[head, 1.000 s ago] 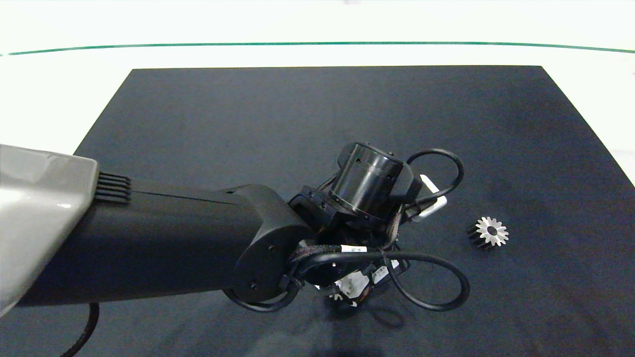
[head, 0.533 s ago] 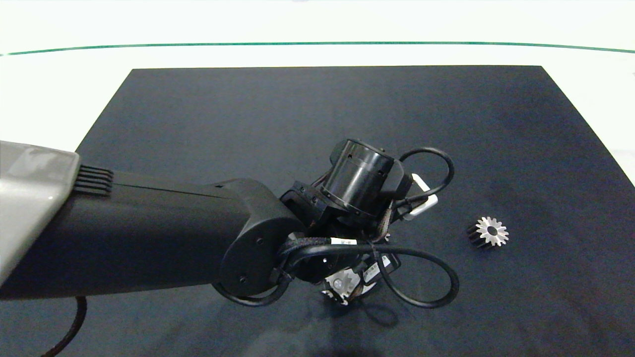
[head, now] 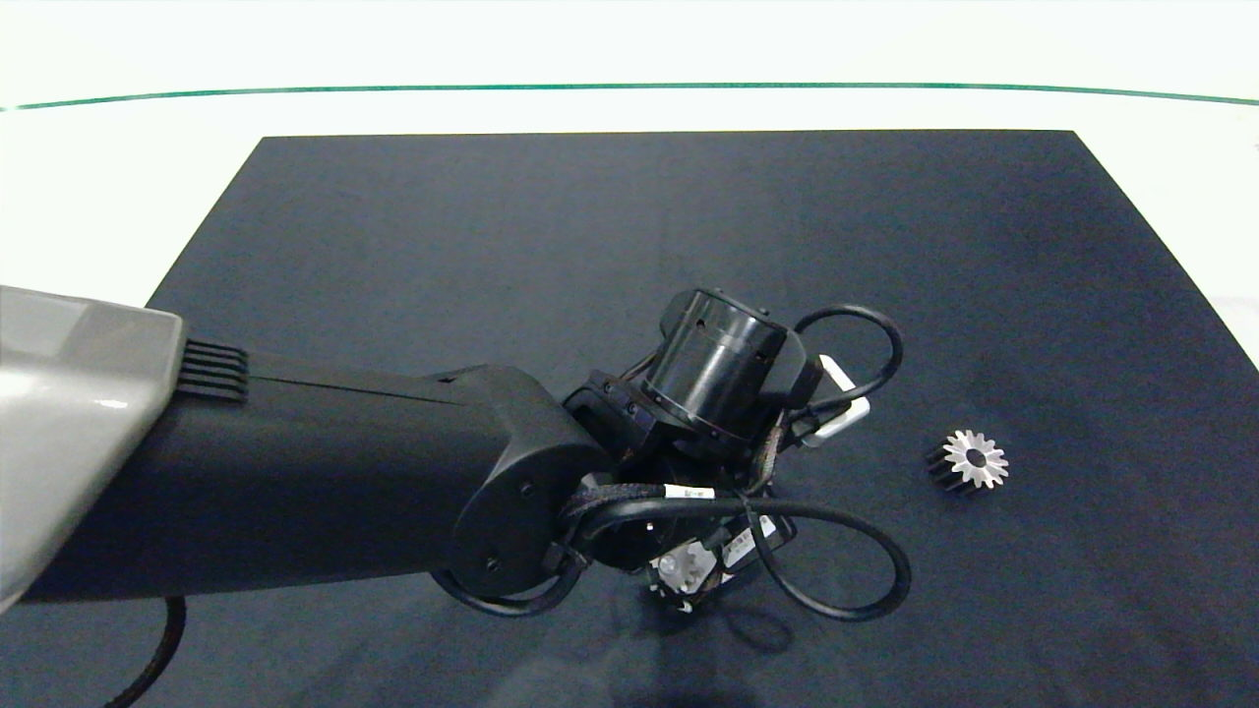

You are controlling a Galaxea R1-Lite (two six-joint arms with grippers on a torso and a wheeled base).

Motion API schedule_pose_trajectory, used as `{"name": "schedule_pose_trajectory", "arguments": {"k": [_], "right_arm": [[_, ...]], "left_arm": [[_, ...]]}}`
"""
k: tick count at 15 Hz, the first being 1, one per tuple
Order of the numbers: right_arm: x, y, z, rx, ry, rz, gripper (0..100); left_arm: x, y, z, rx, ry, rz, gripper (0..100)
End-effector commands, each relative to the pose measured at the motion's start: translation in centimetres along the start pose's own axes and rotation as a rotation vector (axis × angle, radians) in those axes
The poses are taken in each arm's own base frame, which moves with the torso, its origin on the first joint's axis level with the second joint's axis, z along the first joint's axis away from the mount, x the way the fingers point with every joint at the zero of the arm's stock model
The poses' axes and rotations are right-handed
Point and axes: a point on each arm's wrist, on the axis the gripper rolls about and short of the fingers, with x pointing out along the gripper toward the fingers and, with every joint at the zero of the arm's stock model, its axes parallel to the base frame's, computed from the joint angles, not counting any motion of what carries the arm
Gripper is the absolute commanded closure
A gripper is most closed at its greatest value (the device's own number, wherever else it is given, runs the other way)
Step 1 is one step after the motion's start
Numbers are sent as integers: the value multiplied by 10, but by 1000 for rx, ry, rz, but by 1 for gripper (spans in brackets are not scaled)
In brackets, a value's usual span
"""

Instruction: Remove an incorrectly installed larger gear and replace it with the correct smaller gear

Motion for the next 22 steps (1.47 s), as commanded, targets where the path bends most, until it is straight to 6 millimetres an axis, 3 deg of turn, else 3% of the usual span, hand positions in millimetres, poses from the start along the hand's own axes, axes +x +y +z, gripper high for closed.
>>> {"name": "schedule_pose_trajectory", "arguments": {"k": [1, 2, 8, 13, 16, 18, 19, 21, 22], "right_arm": [[2, 0, -2, 8, 13, 0, 0], [2, 0, -2, 14, 13, 0, 0], [2, 0, -2, 14, 12, 0, 0], [1, 0, -1, 28, 9, -7, 0], [-4, -1, 1, 42, -9, -50, 0], [-7, -1, 1, 55, -19, -109, 0], [-8, -1, 1, 59, -22, -130, 0], [-14, 1, 2, 85, -41, -239, 0], [-15, 1, 2, 92, -44, -282, 0]], "left_arm": [[4, -1, -2, 6, 14, -3, 78], [4, -2, -2, 8, 15, -5, 0], [-8, 4, 4, -1, -10, 6, 0], [-51, 15, -3, -41, -20, 14, 0], [-98, 41, -31, -118, -6, 107, 0], [-134, 71, -65, -195, 13, 222, 0], [-145, 76, -74, -215, 20, 252, 0], [-192, 84, -115, -289, 37, 379, 0], [-208, 83, -123, -303, 22, 415, 0]]}}
